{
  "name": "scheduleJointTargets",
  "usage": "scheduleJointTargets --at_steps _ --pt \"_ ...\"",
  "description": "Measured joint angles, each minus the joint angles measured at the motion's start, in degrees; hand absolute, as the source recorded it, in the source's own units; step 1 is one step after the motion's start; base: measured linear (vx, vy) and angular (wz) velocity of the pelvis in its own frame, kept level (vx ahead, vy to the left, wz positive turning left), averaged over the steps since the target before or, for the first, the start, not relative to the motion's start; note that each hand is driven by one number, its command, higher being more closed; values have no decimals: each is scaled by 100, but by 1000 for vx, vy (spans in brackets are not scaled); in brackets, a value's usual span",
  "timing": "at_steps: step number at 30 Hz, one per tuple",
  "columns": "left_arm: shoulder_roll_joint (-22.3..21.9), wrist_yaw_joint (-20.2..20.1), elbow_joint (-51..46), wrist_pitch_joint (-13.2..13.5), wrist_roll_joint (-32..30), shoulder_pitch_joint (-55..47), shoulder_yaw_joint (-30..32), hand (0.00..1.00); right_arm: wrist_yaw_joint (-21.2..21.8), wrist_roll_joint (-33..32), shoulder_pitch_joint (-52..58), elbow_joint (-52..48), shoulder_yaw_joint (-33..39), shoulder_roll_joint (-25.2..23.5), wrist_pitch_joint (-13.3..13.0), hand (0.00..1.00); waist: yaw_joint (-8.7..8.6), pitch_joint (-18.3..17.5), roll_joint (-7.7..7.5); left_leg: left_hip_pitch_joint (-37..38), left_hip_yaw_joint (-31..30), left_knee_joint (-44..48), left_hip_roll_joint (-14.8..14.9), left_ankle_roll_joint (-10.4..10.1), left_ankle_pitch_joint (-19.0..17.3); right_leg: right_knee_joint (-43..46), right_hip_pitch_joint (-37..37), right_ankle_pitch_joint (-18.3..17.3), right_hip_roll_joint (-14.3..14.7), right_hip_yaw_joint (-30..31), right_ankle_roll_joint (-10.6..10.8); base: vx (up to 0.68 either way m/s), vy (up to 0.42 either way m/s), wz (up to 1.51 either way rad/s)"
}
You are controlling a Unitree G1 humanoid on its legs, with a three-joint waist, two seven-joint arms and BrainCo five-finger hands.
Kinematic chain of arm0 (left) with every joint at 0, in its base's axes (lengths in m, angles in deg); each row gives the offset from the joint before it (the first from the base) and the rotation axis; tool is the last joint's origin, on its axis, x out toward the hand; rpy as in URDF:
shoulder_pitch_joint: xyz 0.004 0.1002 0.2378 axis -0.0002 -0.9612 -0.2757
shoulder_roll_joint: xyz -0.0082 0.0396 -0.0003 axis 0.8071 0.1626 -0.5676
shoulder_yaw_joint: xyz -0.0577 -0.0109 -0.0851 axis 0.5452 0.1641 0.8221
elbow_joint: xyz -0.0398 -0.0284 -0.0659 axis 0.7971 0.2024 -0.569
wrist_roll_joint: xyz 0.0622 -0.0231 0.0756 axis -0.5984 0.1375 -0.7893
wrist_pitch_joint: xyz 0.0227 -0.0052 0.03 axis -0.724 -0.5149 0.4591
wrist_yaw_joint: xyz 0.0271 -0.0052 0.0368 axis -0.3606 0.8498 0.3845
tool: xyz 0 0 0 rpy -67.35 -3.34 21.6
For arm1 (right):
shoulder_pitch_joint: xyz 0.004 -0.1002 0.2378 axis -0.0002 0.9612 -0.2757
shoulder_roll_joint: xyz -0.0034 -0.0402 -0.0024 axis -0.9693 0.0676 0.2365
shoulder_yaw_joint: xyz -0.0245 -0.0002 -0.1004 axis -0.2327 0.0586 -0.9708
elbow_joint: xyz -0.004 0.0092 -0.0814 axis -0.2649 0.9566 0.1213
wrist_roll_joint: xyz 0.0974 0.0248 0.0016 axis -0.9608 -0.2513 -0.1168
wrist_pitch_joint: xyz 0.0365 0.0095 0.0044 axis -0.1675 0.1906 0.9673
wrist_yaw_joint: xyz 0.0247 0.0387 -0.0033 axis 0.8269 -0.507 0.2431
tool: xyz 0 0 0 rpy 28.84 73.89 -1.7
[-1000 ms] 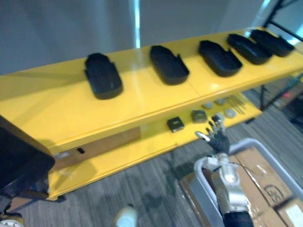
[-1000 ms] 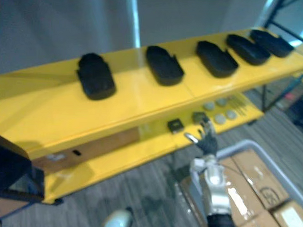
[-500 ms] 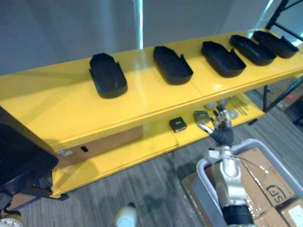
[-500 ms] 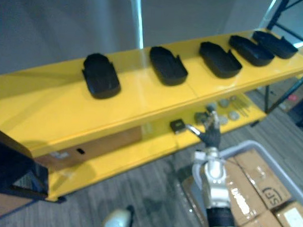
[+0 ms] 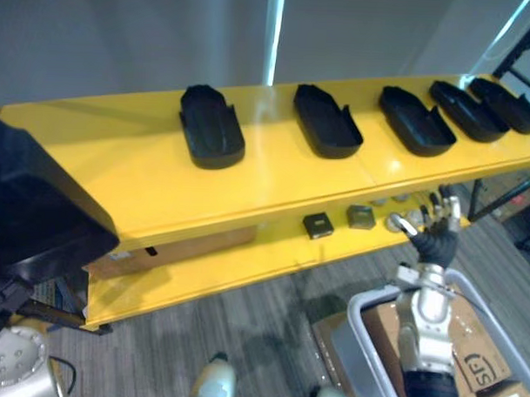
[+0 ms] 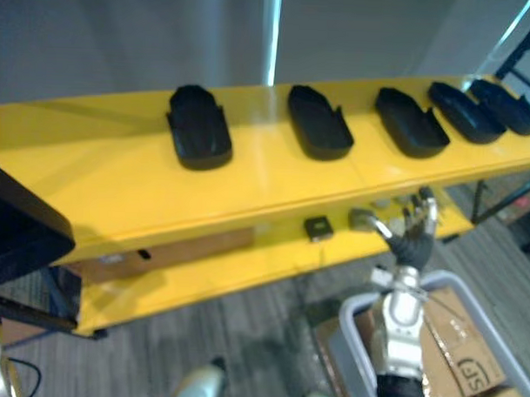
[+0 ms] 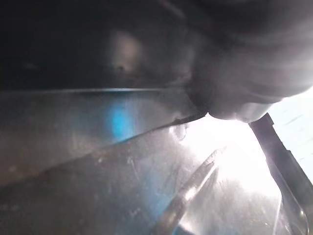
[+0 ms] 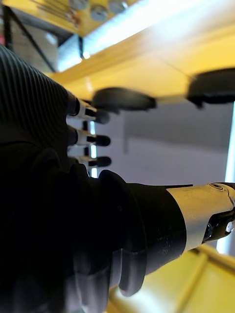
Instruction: Walk over and take plastic housings, then place them on the shelf
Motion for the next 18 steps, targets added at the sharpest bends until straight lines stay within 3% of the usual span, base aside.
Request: scheduleJointTargets --at_steps 1,2,3,4,5,8,10,14,18 --pt "-54 -18 -14 22 -8 -78 -33 100 -83 -3 143 -153 109 -49 -4 0 -16 -100 -175 -56 51 -34 36 -139 -50 -116 112 245 -9 -70 421 141 -433 66" --pt "-336 -51 -52 66 6 -241 -120 100 -146 -10 181 -201 333 -46 -5 0 -63 -121 49 -38 243 -112 399 -157 0 12 137 180 149 -320 404 145 -407 64" --pt "-422 -80 -94 66 42 -336 -157 100 -183 -10 199 -215 385 -43 -6 0 -69 -152 106 -45 319 -169 502 -183 49 38 137 167 193 -407 387 209 -322 59" --pt "-631 -234 -175 121 159 -526 -251 100 -340 -3 244 -196 601 -30 -3 0 -111 -214 241 45 555 -445 678 -430 391 176 137 105 269 -581 288 215 -242 58" --pt "-705 -276 -244 170 161 -585 -337 100 -462 7 282 -192 713 -52 -3 0 -133 -269 334 125 871 -775 739 -467 690 231 151 89 272 -718 262 212 -217 60" --pt "-676 -261 -398 289 156 -522 -603 100 -574 274 433 -189 794 -118 -22 0 -191 -281 360 520 1427 -1361 801 -472 1058 188 404 36 266 -867 176 155 -111 36" --pt "-671 -239 -397 301 159 -501 -624 100 -396 472 546 -182 814 -187 -62 0 -241 -277 347 662 1545 -1493 811 -474 1056 138 509 31 263 -886 172 96 1 9" --pt "-646 -142 -217 197 155 -469 -624 100 -29 549 885 -55 769 -450 -201 0 -303 -288 169 736 1712 -1629 676 -477 1054 -33 537 43 162 -859 195 9 47 -8" --pt "-565 47 35 -44 140 -490 -631 100 153 556 1333 343 423 -684 -323 0 -444 -308 132 848 1786 -1780 560 -445 1075 -326 751 107 58 -868 312 -31 34 -4"
